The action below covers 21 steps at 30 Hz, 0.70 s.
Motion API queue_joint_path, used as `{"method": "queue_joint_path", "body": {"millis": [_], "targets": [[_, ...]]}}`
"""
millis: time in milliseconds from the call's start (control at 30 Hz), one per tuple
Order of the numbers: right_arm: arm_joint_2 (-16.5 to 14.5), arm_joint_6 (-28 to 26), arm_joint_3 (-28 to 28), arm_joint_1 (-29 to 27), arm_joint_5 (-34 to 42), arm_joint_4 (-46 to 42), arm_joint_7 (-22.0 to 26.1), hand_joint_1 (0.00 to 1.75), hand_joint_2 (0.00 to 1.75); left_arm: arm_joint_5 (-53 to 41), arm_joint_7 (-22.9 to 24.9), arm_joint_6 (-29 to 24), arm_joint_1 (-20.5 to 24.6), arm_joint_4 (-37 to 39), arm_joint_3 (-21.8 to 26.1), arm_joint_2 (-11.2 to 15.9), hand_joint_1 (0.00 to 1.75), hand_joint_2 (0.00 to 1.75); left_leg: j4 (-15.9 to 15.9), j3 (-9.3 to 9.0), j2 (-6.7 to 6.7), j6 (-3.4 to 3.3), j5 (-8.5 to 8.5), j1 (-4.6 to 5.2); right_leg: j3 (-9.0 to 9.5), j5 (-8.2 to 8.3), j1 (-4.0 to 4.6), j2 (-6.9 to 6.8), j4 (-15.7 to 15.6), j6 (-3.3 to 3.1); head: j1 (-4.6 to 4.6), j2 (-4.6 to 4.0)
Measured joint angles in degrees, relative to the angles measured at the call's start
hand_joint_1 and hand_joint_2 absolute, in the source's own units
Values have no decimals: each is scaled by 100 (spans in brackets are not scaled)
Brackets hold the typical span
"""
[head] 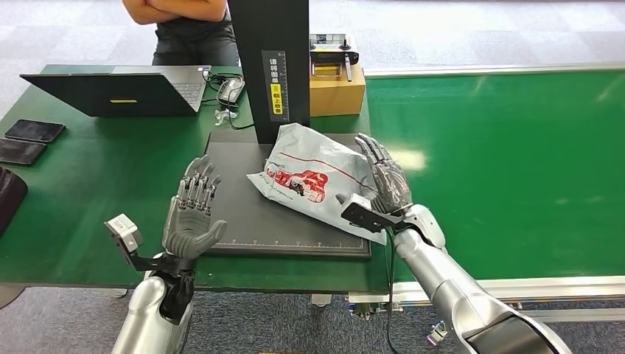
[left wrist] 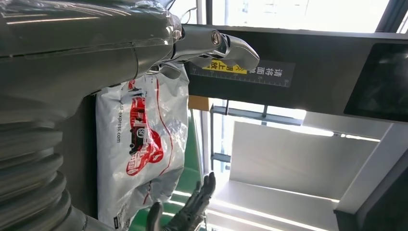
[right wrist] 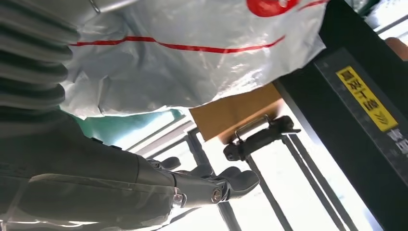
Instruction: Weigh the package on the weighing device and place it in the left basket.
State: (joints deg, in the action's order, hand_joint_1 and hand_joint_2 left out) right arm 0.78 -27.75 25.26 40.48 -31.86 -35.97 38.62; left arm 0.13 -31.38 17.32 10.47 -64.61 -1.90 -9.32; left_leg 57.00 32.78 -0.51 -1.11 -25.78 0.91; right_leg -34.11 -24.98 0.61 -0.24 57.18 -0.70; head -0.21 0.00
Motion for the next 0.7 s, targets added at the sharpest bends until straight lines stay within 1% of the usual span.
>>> {"method": "queue_joint_path", "body": {"millis": [100, 267, 467, 533, 633, 700], "targets": [[-15, 41, -32, -106, 260, -206, 16, 0, 175, 7, 15, -2, -4, 0, 2, 10, 0, 175, 0, 0, 0, 0, 0, 0, 0, 0, 0, -1, 0, 0, 1, 0], [-19, 349, -120, -306, 749, -574, 115, 0, 175, 25, 37, 3, -4, 0, 2, 27, 0, 175, 0, 1, 0, 0, 0, 0, 0, 0, -1, 0, 0, 0, -1, 0], [-19, 82, -146, -564, 1011, -1170, 114, 0, 175, 49, 37, 25, 21, 0, 2, 37, 0, 175, 0, 0, 0, 0, 0, 0, 0, 0, -1, 0, 0, 0, -1, 0], [-19, 369, -192, -661, 1267, -1423, -25, 0, 175, 90, 37, 120, 18, 0, 2, 45, 0, 175, 0, 0, 0, 0, 0, 0, 0, 0, 0, 0, 0, 0, -1, 0], [-16, 1296, -366, -923, 1804, -1811, -340, 0, 175, 126, 31, 219, -16, 0, 1, 56, 0, 175, 0, -1, 2, 0, 0, 0, 0, -1, 0, -1, 0, 0, 0, 0], [-13, 1709, -526, -1204, 2021, -2092, -418, 0, 175, 111, 16, 217, -44, 0, -6, 64, 0, 175, 0, 0, 3, 0, -1, 0, 0, -2, 0, -3, -1, 1, -1, 0]]}}
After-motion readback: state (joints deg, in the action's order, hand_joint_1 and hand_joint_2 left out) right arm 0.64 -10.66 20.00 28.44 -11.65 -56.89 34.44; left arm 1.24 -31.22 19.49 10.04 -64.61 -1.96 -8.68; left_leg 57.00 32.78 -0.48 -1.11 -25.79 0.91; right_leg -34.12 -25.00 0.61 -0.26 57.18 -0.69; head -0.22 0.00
